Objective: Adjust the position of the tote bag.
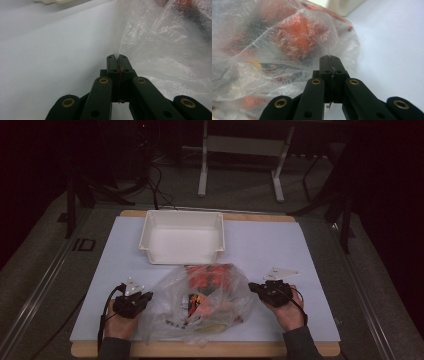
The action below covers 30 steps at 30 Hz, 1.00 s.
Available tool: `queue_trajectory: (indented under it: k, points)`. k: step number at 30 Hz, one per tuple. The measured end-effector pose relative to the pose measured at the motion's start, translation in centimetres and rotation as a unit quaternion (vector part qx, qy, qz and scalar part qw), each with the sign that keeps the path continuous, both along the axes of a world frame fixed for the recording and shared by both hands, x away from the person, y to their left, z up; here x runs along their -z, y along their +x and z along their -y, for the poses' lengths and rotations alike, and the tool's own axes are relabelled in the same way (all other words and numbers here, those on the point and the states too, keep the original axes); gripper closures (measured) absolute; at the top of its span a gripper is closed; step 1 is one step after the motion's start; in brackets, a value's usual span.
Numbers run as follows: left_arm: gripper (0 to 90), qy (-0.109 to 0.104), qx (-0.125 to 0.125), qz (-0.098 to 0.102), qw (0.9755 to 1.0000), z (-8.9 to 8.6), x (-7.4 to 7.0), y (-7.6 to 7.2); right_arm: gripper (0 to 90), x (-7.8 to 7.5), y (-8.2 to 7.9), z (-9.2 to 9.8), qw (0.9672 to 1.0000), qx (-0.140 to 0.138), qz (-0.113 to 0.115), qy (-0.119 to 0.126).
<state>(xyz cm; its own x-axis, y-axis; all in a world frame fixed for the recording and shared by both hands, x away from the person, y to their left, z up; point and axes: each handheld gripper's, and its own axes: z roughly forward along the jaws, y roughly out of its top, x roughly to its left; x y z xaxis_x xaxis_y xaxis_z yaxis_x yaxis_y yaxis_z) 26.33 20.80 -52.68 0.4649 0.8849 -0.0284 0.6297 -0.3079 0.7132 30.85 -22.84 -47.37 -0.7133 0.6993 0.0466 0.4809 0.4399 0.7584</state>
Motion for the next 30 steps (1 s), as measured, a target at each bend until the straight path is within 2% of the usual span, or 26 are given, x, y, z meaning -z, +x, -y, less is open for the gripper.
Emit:
queue_trajectory:
  k: [7, 10, 12, 13, 14, 15, 16, 17, 19, 24, 30]
  points:
    - [90.0, 0.015, -0.010, -0.005, 0.9998, 0.1, 0.4, 0.2, 89.8, 0.5, 0.4, 1.8, 0.9992, 0.038, -0.005, -0.011]
    - [89.8, 0.014, -0.010, -0.006, 0.9998, 0.0, 0.4, 0.2, 89.8, 0.7, 0.5, 2.0, 0.9990, 0.043, -0.007, -0.013]
    - [88.7, 0.013, -0.009, -0.004, 0.9999, 0.0, 0.3, 0.2, 88.9, 0.7, 0.4, 1.8, 0.9993, 0.035, -0.008, -0.013]
    - [84.4, 0.004, 0.000, 0.011, 0.9999, 0.0, 0.0, -0.1, 84.7, 0.6, 0.3, 1.7, 0.9994, 0.031, -0.005, -0.013]
    - [79.1, 0.004, 0.000, 0.011, 0.9999, 0.0, 0.0, -0.1, 84.7, 0.6, 0.3, 1.7, 0.9994, 0.031, -0.005, -0.013]
    - [79.1, 0.004, 0.000, 0.011, 0.9999, 0.0, 0.0, -0.1, 84.7, 0.4, 0.2, 1.6, 0.9996, 0.026, -0.002, -0.011]
    - [79.1, -0.005, 0.013, 0.035, 0.9993, 0.0, -0.5, -0.6, 80.7, 0.4, 0.2, 1.6, 0.9996, 0.026, -0.002, -0.011]
    - [70.3, -0.011, 0.015, 0.044, 0.9989, 0.1, -0.8, -0.8, 73.3, -0.1, -0.2, 1.4, 0.9998, 0.016, 0.006, -0.006]
    - [65.6, -0.015, 0.021, 0.058, 0.9980, 0.1, -1.4, -1.1, 66.9, -0.7, -0.6, 1.2, 0.9998, 0.007, 0.016, -0.003]
    - [60.0, -0.025, 0.030, 0.072, 0.9966, 0.4, -2.2, -1.6, 55.3, -2.1, -1.4, 0.7, 0.9993, -0.006, 0.037, -0.004]
    - [56.8, -0.027, 0.039, 0.083, 0.9954, 0.9, -3.0, -1.9, 47.2, -3.1, -2.2, 0.1, 0.9989, -0.019, 0.044, 0.001]
